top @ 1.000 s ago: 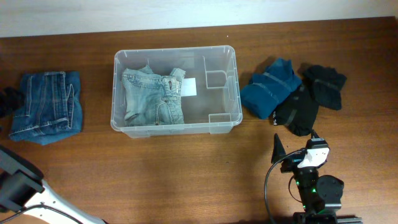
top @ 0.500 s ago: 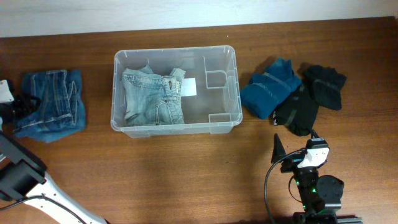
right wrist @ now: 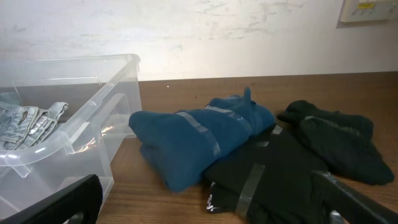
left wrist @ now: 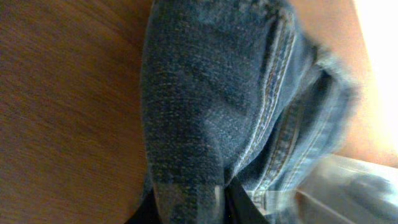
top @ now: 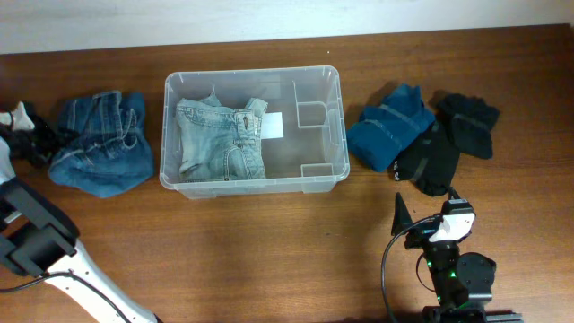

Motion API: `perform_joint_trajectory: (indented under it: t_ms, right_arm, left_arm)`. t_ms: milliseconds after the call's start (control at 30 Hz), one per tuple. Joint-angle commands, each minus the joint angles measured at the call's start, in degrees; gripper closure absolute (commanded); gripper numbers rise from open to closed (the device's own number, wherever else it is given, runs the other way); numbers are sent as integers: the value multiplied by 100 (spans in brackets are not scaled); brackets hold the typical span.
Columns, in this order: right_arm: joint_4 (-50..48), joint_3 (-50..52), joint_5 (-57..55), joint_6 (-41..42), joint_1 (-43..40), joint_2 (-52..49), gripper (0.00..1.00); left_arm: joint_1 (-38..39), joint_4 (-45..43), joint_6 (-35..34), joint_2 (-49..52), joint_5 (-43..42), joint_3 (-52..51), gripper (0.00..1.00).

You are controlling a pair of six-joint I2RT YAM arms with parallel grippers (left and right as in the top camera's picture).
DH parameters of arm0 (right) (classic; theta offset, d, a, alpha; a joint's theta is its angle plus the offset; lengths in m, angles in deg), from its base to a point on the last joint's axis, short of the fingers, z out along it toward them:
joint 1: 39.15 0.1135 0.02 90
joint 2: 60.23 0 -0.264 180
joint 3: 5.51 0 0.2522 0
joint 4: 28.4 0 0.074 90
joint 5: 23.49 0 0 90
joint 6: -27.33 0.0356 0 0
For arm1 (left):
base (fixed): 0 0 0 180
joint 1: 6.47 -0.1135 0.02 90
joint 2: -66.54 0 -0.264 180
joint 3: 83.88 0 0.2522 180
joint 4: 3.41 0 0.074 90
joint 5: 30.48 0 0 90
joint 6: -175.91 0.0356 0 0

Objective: Pack container
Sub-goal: 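Carry the dark blue jeans into the box on top of the light jeans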

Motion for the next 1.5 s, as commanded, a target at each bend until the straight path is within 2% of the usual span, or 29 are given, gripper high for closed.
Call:
perform_joint_trajectory:
  t_ms: [0,167,267,433,633,867,1000,1133,1400,1467]
  right_arm:
    - [13,37,-33,2,-31,31,2]
    - [13,37,-33,2,-31,31,2]
    - [13,37,-33,2,-31,31,2]
    - [13,37,-33,2,-31,31,2]
    - [13,37,-33,2,-31,31,2]
    - [11,37,-33,2,-31,31,2]
    - [11,37,-33,2,-31,31,2]
    - [11,37,-33,2,-31,31,2]
    - [13,37,-33,2,-31,31,2]
    - [13,37,-33,2,-31,31,2]
  left_arm:
    - [87,734,-446,-439,-789,1443,99]
    - [247,2151,-494,-841,-728,3519,99]
    - [529,2907,-586,-1060,-726,4371,99]
    - [1327,3685,-876,-1167,-743,4848,99]
    - [2398,3777,-994,-1165,-334,4795,99]
    - [3818,3779,-1340,-1165,1543,4603,99]
    - [4570,3777,-1836,-1165,3025,4105,99]
    - [5125,3670,-2354,-1163,4111,3462,99]
    - [5434,2586,-2544,-1163,4113,2033,99]
    - [5434,2444,-2546,-1163,4400,1668,99]
